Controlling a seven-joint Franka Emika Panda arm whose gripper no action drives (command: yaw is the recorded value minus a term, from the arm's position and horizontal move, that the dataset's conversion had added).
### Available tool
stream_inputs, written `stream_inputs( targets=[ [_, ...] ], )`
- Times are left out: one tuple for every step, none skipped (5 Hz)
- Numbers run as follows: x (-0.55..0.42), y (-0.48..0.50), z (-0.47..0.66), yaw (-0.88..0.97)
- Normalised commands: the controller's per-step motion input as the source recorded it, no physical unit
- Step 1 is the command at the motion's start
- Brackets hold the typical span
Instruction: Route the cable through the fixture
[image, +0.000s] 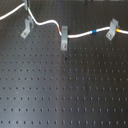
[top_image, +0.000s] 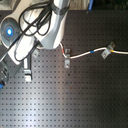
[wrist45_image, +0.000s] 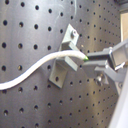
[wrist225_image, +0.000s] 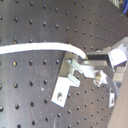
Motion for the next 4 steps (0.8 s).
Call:
stream_inputs(
  targets=[
    [-0.154,0.3,0.2,0.57],
    [-0.174,0.206,0.21,0.66],
    [-0.133,0.15,0.2,0.5],
    [-0.235,-0.082,0.32,0.1]
  ],
)
